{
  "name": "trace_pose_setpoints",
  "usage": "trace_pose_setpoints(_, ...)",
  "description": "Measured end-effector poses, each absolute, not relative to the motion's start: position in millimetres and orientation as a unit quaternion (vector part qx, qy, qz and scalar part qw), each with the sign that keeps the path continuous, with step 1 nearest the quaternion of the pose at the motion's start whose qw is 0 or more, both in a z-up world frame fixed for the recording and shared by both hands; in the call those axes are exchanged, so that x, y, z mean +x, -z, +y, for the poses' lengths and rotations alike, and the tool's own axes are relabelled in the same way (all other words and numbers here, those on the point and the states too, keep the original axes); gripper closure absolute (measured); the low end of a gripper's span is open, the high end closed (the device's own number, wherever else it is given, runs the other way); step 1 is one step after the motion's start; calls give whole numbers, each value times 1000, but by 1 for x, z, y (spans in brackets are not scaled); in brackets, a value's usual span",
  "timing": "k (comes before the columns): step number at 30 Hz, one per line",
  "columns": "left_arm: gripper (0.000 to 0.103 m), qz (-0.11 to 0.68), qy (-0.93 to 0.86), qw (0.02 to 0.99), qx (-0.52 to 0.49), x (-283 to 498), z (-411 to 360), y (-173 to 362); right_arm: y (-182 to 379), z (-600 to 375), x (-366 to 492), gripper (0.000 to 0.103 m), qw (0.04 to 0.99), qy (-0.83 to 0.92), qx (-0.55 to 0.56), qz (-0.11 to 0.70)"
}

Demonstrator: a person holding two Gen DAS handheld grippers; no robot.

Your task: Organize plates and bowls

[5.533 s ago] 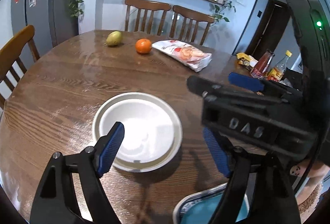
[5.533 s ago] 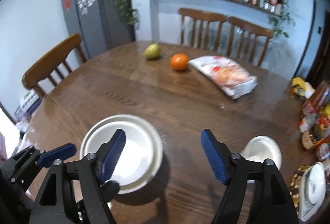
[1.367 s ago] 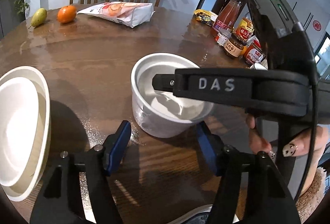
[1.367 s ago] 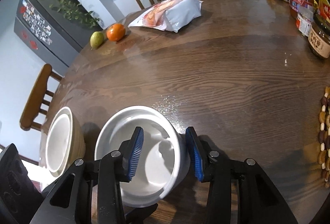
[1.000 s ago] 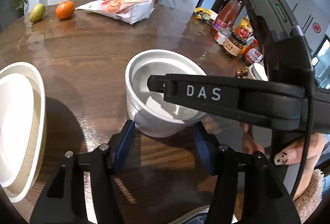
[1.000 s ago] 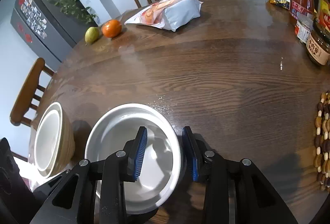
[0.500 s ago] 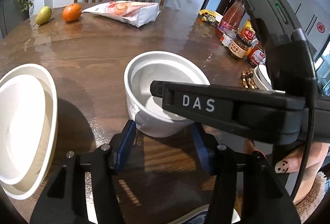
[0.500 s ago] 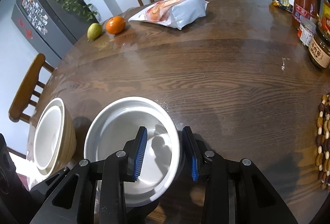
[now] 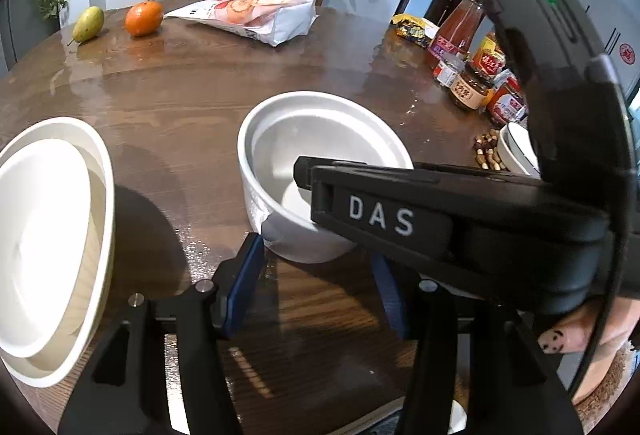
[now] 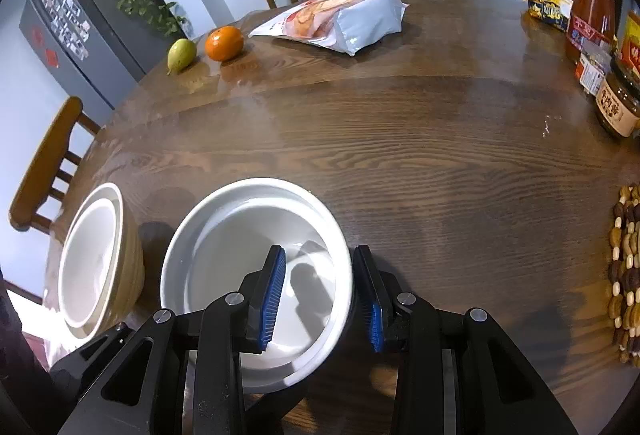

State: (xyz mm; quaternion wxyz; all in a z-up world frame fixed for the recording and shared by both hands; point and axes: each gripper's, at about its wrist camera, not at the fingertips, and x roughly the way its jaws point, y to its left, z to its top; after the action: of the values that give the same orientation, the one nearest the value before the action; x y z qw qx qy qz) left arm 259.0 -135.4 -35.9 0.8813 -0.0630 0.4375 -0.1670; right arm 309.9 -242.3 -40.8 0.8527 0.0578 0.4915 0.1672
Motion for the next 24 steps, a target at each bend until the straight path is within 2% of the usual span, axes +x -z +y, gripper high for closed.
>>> trace_pose_setpoints(10,47,452,171,872,-76,263,-132,40,41,-237,310,64,852,-174,52,491)
trace_pose_setpoints(16,39,451,180,870,-82,262,-132,39,41,-240,310,64,847,-182,59,495)
trace_pose_setpoints(24,33,446,176,874,-80,263,-131,40,41,-243,308,64,839,-198,66,503)
